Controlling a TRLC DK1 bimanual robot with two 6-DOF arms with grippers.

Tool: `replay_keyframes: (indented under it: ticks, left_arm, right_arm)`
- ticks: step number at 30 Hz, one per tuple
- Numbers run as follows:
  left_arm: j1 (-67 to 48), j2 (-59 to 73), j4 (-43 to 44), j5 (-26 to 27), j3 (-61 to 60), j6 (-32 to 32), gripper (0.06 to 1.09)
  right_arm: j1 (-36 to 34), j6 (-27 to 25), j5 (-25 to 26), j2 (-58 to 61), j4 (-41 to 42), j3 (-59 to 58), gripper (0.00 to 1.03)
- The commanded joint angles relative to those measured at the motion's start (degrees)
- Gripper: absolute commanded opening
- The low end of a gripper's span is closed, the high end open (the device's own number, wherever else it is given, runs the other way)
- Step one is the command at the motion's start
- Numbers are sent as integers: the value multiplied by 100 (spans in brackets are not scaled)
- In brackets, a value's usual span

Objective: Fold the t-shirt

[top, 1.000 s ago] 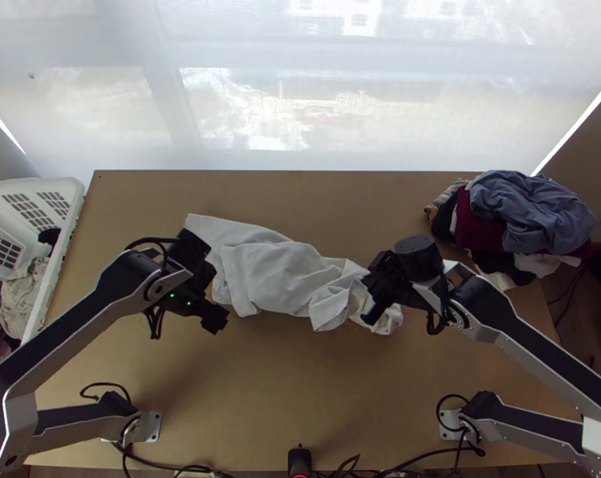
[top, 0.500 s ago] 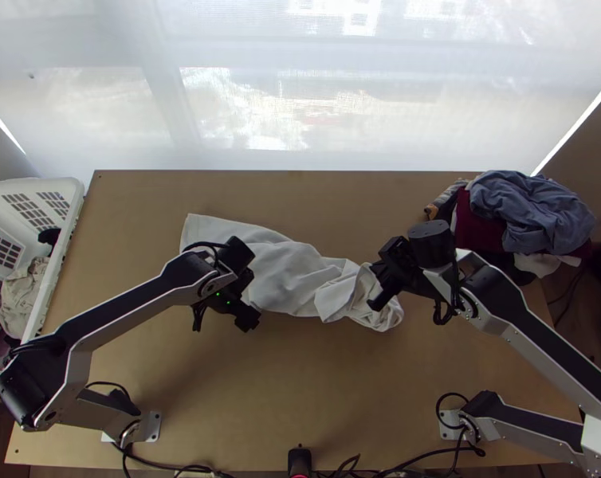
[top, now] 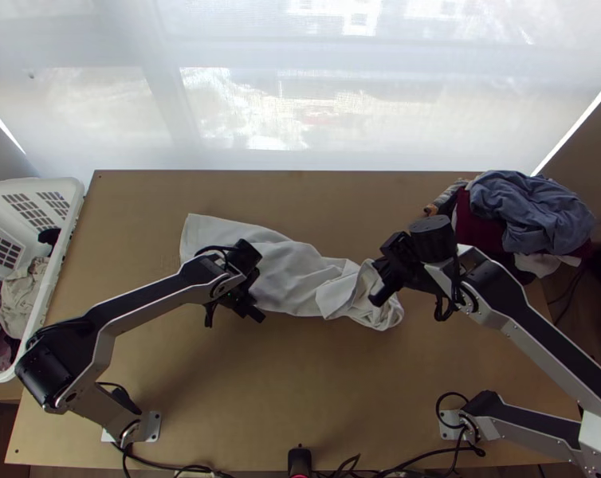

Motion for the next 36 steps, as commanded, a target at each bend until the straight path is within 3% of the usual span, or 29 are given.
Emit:
replay_keyframes:
  ticks: [1,14,21,25,36]
  left_arm:
    - [107,-427,119,-205,2,117,9]
    - [476,-1482,-1138,-407,863,363,9]
    - [1258,-2071,-1683,-407,1267,689,9]
    - [1741,-2387,-1762,-407,1724,847,15]
    - [2251,-2651,-1789,-407,3192,1269,10]
  right_arm:
    - [-115,14,-5,-5,-15,54,3]
    - [-396,-3,12,-313,-278,335,3]
    - [-1073,-161,12,-550,-401,678,3]
    - [-1310,-276,4,-673,-516,986,3]
    - [-1310,-267,65,-761,-656,2322,3]
